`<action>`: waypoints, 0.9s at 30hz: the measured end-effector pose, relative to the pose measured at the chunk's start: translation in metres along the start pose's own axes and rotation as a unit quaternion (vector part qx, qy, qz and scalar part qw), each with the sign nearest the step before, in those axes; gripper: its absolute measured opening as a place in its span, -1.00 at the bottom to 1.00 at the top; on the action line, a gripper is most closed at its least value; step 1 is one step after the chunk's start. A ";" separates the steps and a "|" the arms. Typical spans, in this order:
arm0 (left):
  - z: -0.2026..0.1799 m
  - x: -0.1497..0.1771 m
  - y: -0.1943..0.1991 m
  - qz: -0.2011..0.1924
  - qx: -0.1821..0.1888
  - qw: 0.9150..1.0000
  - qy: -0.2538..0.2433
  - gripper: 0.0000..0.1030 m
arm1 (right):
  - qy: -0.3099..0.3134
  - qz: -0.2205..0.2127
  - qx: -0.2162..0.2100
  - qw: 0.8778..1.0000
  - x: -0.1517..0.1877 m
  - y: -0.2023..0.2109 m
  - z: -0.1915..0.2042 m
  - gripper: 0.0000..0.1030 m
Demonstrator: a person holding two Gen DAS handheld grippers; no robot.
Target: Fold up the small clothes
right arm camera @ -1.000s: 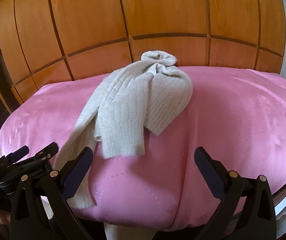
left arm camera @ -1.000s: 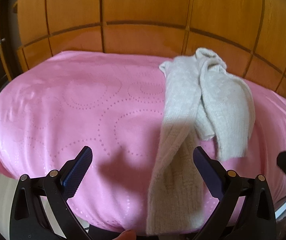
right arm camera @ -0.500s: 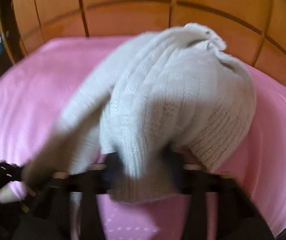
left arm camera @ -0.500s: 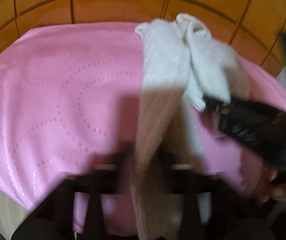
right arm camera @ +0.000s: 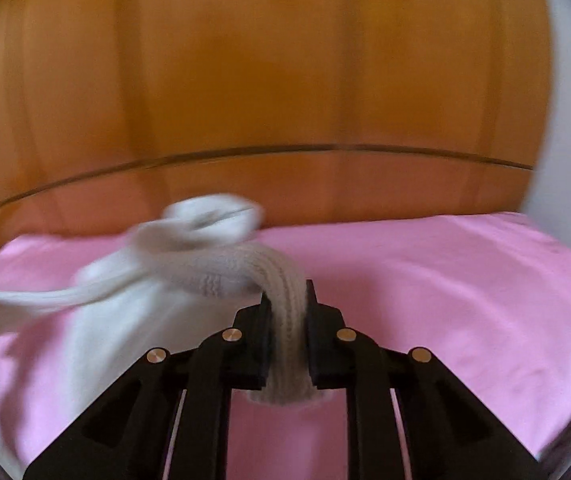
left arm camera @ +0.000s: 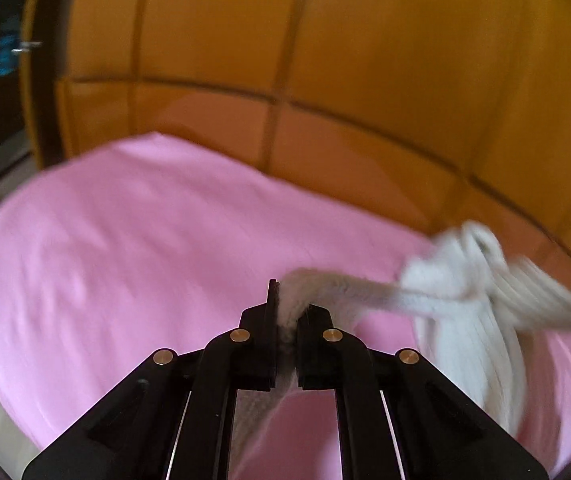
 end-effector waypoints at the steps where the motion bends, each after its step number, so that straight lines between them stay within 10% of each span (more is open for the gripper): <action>1: 0.011 -0.019 -0.012 -0.008 -0.027 1.000 0.007 -0.90 | -0.014 0.006 0.024 1.000 -0.006 -0.014 -0.023 -0.75; 5: 0.031 -0.065 -0.045 -0.020 -0.073 0.997 0.020 -0.58 | -0.075 0.032 0.118 0.990 -0.017 -0.068 -0.101 -0.61; 7: 0.030 -0.072 -0.036 -0.044 -0.080 0.996 0.020 0.43 | -0.115 0.040 0.133 0.984 -0.013 -0.083 -0.124 -0.01; 8: 0.026 -0.070 -0.028 -0.063 -0.069 0.995 0.025 0.51 | -0.129 0.036 0.142 0.981 -0.010 -0.083 -0.132 0.34; 13: -0.018 -0.004 -0.027 0.005 0.053 0.998 0.040 0.28 | -0.162 0.082 0.038 0.983 0.043 -0.075 -0.096 0.30; 17: -0.066 0.088 -0.039 0.137 0.180 0.969 0.102 -0.01 | -0.219 0.176 -0.131 0.951 0.112 -0.061 -0.013 -0.07; 20: -0.105 0.133 -0.041 0.198 0.242 0.936 0.162 -0.05 | -0.270 0.236 -0.228 0.905 0.155 -0.043 0.048 -0.27; 23: -0.139 0.144 -0.045 0.219 0.269 0.923 0.164 -0.05 | -0.306 0.263 -0.258 0.878 0.174 -0.039 0.077 -0.29; 27: -0.165 0.160 -0.060 0.247 0.258 0.917 0.177 -0.15 | -0.326 0.253 -0.252 0.875 0.178 -0.047 0.083 -0.35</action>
Point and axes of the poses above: each gripper's, at about its wrist camera, not at the fingertips, and y roughly against the way its jaws point, z to its left, x to its underside, the point moved 10 cm from there along -y, roughly the way its jaws point, and after that the axes turned 9 degrees about -z, right-handed, at the moved point
